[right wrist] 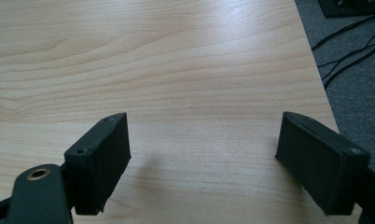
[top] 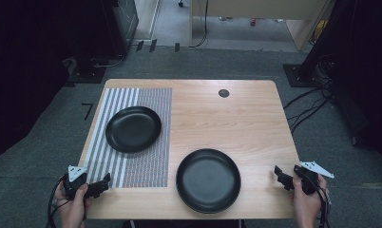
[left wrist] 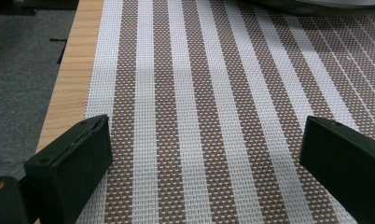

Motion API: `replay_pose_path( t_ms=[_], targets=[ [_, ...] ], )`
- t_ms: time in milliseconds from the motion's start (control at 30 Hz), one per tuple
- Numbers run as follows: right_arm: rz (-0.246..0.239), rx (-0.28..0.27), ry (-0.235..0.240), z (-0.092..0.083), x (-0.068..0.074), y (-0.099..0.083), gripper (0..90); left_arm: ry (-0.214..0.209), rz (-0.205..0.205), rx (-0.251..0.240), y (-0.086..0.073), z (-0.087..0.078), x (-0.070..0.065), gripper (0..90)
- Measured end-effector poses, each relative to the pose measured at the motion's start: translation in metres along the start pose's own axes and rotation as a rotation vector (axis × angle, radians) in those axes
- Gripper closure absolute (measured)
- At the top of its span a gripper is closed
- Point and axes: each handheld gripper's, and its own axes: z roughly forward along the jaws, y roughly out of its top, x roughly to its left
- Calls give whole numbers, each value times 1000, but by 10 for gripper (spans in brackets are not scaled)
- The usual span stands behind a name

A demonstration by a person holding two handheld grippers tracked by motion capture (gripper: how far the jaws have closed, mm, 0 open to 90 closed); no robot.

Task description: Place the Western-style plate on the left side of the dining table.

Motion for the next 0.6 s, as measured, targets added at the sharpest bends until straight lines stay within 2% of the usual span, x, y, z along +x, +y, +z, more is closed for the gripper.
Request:
replay_pose_path(
  t_ms=[133,333,600],
  targets=[
    [-18,6,-16,1,3,0,163,13,13,8,0,1,-2,21],
    [-108,38,-91,5,13,0,148,20,20,11,0,1,-3,21],
    [-112,41,-90,5,14,0,144,37,42,21,0,2,-5,21]
  ],
)
